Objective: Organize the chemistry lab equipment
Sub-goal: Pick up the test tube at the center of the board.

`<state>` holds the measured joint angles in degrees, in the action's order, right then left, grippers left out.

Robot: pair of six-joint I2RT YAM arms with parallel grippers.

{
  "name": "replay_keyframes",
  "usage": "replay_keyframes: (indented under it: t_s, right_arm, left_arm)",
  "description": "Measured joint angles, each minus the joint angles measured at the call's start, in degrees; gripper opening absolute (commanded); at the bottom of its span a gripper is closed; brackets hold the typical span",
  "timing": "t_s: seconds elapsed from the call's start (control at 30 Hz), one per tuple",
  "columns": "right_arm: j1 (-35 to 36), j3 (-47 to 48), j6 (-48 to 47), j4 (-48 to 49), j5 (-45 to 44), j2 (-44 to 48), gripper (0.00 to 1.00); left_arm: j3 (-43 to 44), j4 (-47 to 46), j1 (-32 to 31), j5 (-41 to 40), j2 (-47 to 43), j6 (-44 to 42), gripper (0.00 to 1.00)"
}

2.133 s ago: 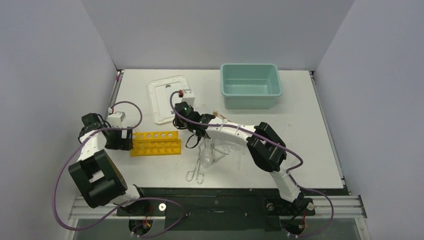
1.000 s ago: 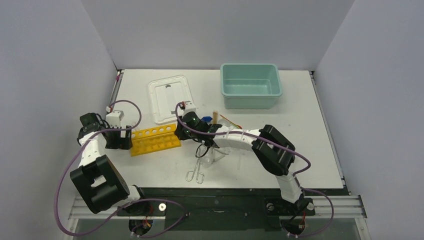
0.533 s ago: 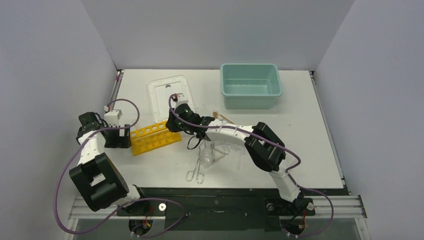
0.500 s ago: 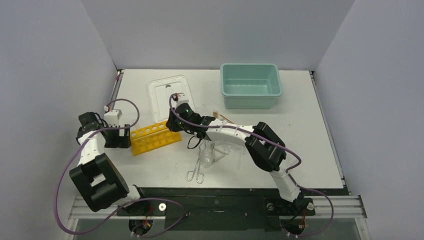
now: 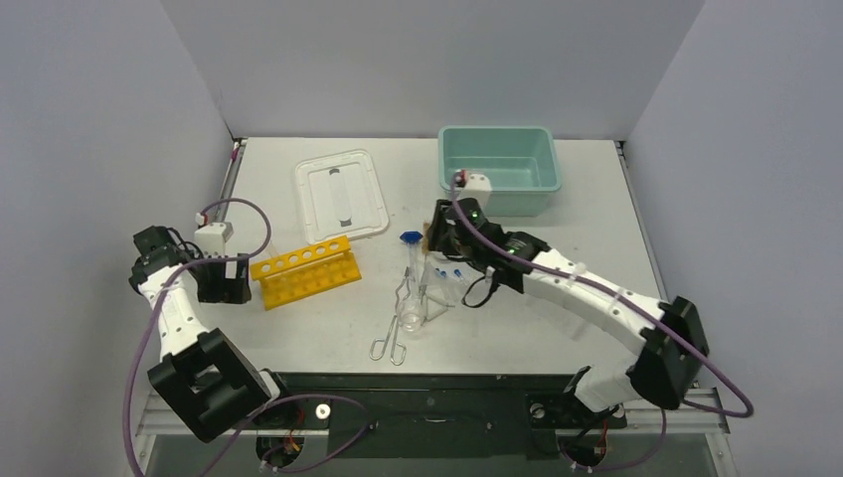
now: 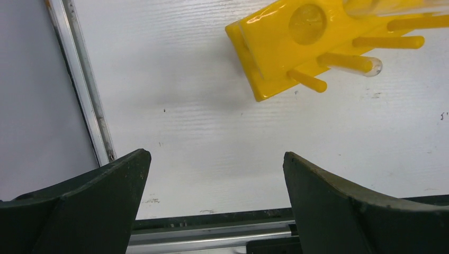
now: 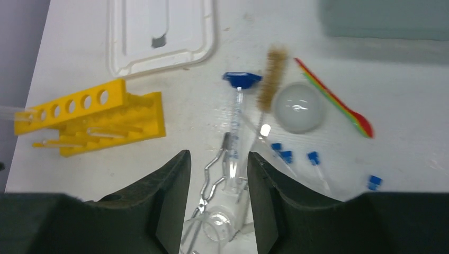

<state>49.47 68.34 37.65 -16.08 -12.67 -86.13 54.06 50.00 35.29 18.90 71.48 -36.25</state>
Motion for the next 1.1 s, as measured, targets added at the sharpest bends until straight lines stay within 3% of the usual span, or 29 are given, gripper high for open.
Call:
replay_keyframes:
  t_s: [0.13, 0.23, 0.43, 0.57, 1.1]
  right_arm:
    - [-6.12, -4.20, 4.70, -8.76, -6.32, 10.80, 0.38]
    - [-14.99, -9.77, 8.31, -15.58, -9.73, 16.61, 0.38]
    - [-27.98, -22.23, 11.47, -24.81, -11.93, 24.52, 0.38]
    - [-34.14, -25.00, 12.24, -27.04, -12.68, 26.49, 0.39]
    - [-37.13, -31.28, 14.25, -20.33, -12.15, 17.25, 0.31]
  left_arm:
    - [2.93, 3.98, 3.10, 1.25, 0.48, -0.37, 0.97]
    - [6.40, 7.06, 5.75, 2.40, 1.86, -0.35, 0.97]
    - [14.16, 14.23, 9.05, 3.87, 4.79, -0.59, 0.96]
    - [16.68, 17.84, 10.34, 5.40, 4.74, -1.01, 0.97]
    - [25.88, 28.83, 10.58, 13.35, 3.37, -1.01, 0.97]
